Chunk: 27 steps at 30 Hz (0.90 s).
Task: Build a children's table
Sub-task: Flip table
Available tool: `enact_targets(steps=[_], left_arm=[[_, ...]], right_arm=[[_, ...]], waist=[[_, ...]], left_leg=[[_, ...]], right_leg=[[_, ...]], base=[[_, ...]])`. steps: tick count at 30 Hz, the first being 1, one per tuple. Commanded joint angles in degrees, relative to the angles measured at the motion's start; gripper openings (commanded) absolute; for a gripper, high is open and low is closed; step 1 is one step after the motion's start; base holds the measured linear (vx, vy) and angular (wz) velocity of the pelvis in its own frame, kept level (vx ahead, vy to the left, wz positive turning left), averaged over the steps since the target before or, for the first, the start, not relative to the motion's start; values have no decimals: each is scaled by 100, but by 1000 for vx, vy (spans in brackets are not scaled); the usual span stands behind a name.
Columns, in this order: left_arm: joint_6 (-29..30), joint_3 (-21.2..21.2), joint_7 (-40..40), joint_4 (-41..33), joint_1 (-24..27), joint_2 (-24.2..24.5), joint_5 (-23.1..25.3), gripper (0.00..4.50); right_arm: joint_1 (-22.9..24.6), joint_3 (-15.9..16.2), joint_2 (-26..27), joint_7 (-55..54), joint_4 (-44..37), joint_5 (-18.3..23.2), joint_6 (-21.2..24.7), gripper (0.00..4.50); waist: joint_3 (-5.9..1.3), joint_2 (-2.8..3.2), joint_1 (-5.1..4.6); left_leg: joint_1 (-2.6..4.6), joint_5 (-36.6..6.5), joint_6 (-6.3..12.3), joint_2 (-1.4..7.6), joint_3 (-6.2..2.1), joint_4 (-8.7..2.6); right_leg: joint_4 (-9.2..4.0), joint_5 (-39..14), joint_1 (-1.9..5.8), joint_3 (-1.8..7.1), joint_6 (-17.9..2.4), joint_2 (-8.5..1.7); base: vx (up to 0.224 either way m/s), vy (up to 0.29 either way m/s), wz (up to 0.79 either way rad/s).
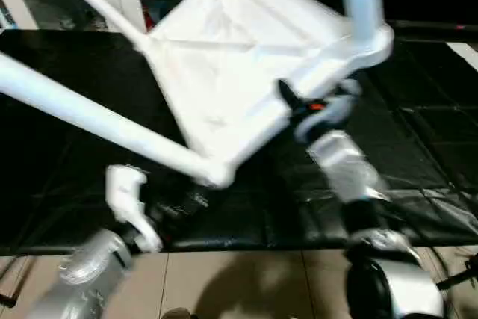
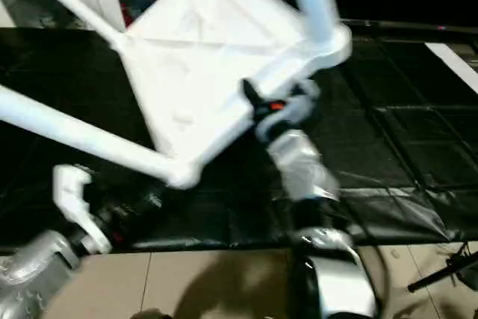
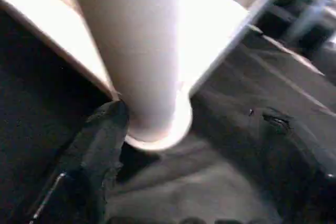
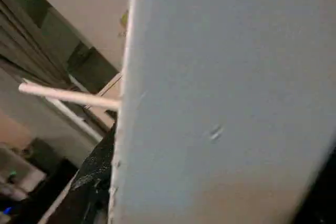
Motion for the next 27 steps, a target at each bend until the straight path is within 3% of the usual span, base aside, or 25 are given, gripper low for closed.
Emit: enact_targets(steps=[1,6,16,18,23,24,25,27], left_arm=[[54,-159,-79,-248,-30,2,-79,438],[215,-417,-373,-458,-5,245,-191,450],[488,-716,-685,-790,-61,732,-277,450],[471,-706,-747,-771,-138,800,-341,450],[445,-687,-704,-743,-225,820,-337,450],[440,-687,-686,-737,-249,813,-331,450],[434,-691,-575,-718,-399,753,-315,450],[438,-692,-531,-716,-458,727,-317,450]], right_arm=[[-82,-84,-179,-134,-644,-95,-201,196],[187,84,-372,-507,-1177,-494,-284,196],[655,258,-772,-986,-2327,-1062,-91,196],[750,479,-847,-1217,-2622,-1362,-114,196],[786,614,-887,-1457,-2831,-1535,0,196],[792,647,-909,-1488,-2858,-1594,13,196],[813,830,-1021,-1706,-3000,-1947,119,196],[822,898,-1058,-1807,-3058,-2092,176,196]], waist=[[-418,10,-46],[-406,29,-53],[-409,58,-77],[-396,99,-112],[-393,89,-149],[-392,57,-158],[-397,54,-148],[-386,69,-143]], left_leg=[[58,-301,163,212,-13,-370],[63,-408,18,191,-20,-375],[67,-462,-107,161,-27,-378],[72,-622,-179,154,-37,-386],[71,-771,-216,149,-44,-393],[72,-790,-211,148,-36,-390],[80,-718,-235,150,-38,-389],[91,-780,-237,147,-32,-387]], right_leg=[[-330,-148,357,366,-1027,-354],[-369,-473,344,366,-769,-330],[-362,-382,348,367,-619,-289],[-395,-608,343,362,-565,-286],[-412,-796,344,361,-480,-275],[-424,-839,341,366,-462,-274],[-415,-829,338,367,-445,-267],[-424,-886,319,371,-445,-266]], base=[[0,0,0],[0,0,0],[0,0,0],[0,0,0],[0,0,0],[0,0,0],[0,0,0],[0,0,0]])
